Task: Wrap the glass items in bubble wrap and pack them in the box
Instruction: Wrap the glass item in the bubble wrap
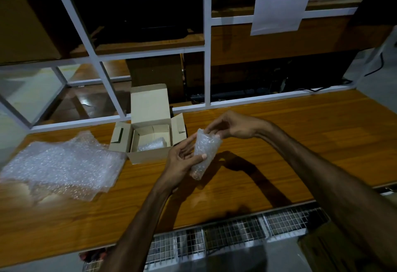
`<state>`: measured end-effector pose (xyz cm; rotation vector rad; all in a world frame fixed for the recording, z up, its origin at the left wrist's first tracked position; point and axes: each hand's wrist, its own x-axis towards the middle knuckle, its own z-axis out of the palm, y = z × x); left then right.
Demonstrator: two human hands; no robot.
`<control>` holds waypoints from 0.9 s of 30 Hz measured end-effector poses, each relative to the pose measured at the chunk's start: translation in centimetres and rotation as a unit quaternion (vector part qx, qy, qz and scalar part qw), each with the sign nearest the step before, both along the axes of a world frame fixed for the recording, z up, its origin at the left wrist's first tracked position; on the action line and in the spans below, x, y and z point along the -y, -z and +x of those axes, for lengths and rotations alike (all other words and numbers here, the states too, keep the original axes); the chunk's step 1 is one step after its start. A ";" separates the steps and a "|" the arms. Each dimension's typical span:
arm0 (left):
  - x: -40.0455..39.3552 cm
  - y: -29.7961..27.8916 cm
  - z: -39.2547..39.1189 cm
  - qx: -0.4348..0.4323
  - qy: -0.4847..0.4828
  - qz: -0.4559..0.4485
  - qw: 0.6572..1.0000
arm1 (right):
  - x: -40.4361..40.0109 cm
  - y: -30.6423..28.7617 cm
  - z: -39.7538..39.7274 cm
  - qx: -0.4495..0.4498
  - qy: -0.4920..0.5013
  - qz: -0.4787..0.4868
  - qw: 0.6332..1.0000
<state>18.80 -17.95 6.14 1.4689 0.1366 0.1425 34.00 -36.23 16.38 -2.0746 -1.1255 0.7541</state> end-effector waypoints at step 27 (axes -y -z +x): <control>0.4 -0.9 -0.3 -0.019 -0.001 -0.087 0.996 | -1.6 0.9 -1.6 -0.028 0.069 0.017 0.997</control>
